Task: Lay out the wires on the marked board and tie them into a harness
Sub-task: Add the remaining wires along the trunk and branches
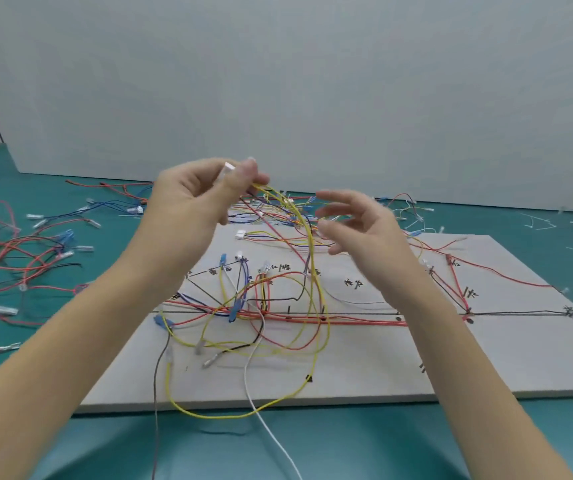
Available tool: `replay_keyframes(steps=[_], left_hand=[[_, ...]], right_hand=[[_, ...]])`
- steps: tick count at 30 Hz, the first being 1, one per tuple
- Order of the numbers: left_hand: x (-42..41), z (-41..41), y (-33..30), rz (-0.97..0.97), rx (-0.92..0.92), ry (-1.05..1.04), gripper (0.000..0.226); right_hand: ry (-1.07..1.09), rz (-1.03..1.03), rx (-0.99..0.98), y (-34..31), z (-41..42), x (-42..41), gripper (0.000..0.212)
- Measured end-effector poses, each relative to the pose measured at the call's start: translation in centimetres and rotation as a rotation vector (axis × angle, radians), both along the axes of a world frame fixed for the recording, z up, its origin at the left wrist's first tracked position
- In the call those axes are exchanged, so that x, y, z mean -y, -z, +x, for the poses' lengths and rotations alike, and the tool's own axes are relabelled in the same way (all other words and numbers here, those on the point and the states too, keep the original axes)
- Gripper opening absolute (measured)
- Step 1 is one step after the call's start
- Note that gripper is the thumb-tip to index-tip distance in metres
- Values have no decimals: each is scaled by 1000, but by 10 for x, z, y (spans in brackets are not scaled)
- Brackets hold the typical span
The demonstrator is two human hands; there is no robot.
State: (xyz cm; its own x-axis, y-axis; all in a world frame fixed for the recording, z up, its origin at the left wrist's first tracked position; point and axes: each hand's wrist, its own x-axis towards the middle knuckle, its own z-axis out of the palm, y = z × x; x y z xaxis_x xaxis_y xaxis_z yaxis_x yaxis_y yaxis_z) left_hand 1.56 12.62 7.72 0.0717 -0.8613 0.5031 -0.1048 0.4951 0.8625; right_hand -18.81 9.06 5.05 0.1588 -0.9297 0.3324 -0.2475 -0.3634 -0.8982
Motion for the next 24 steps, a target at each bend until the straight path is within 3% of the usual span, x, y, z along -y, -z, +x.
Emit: replay_keyframes(steps=[3,6,9,13,15,18,21,24], left_hand=[[1,6,-5,149,-213,158,29],[-2,16,-10,210,-413,279,32],[-4,34,-11,241,-542,270,28],[3,59,-11,351,-737,324,32],[9,75,-10,418,-746,339,33],[21,94,-1,529,-528,180,31],[31,89,13,604,-106,-33,29],[31,63,23,560,295,-64,36]], right_hand=[[-23,-97,-427,16,12,11,55],[22,-84,-673,33,17,29,41],[101,-10,-664,38,14,40,20],[-83,163,-372,33,7,38,42],[-124,160,-187,31,2,36,43],[-128,129,-82,23,-11,35,25],[-106,122,-24,17,-18,35,16],[-103,85,89,14,-6,30,10]])
